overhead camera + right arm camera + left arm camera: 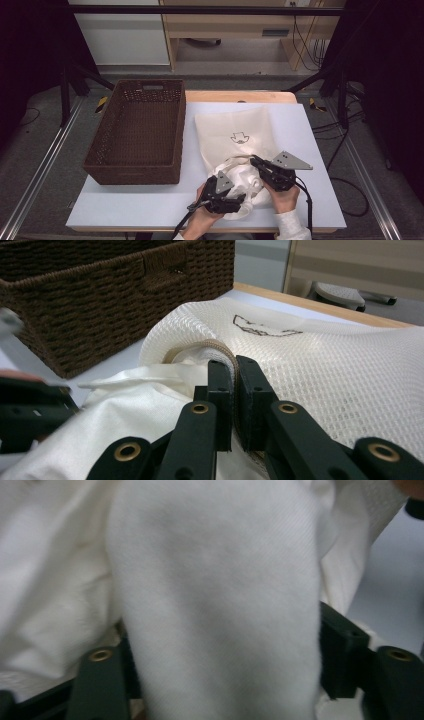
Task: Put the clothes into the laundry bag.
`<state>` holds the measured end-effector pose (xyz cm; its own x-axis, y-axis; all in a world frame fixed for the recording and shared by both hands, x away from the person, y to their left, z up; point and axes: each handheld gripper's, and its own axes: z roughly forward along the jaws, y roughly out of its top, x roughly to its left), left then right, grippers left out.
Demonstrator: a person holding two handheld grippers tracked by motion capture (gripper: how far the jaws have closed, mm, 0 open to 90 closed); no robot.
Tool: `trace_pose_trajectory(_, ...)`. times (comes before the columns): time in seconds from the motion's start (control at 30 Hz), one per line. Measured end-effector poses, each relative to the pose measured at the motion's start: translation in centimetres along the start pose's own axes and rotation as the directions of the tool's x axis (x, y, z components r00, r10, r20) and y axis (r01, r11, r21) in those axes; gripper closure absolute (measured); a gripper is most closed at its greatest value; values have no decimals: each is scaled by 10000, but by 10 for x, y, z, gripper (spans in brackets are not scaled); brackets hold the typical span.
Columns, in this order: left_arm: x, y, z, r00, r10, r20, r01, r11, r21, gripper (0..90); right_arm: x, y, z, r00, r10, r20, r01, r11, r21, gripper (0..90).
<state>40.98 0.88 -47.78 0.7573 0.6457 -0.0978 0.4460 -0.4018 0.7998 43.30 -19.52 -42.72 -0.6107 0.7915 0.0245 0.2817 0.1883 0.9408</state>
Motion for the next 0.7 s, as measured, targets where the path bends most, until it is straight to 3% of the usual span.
trace_pose_trajectory(0.07,-2,7,0,9996,50,-280,-50,10000,12,588,1,-1,2,10000,-27,33,26,9999,133,861)
trace_pose_trajectory(0.1,-3,10,-1,9997,113,-225,-114,9999,-72,671,0,-2,3,10000,-44,12,44,9998,168,863)
trace_pose_trajectory(0.17,-7,21,-4,9989,378,-275,-385,9989,-278,758,-2,-2,3,9999,93,-71,-92,9998,176,867)
trace_pose_trajectory(0.33,-9,43,4,9985,390,-381,-412,9974,-588,769,-3,1,-3,9997,227,-84,-228,9996,-146,869)
trace_pose_trajectory(0.4,-8,51,15,9947,587,-840,-626,9970,-455,767,-3,4,-7,9998,216,-57,-217,9992,-323,870)
trace_pose_trajectory(0.47,-4,53,30,9862,863,-1412,-893,9959,-149,753,-3,5,-11,9996,256,-117,-261,9987,-431,871)
trace_pose_trajectory(0.57,10,51,52,9903,629,-1235,-625,9980,72,719,-2,7,-14,9996,233,-141,-240,9983,-525,871)
trace_pose_trajectory(0.63,11,50,49,9918,566,-1145,-577,9983,-63,705,-3,6,-12,9998,162,-130,-167,9989,-436,872)
trace_pose_trajectory(0.7,10,47,42,9923,602,-1083,-629,9978,-211,631,-5,2,-9,9994,312,-167,-317,9989,-344,871)
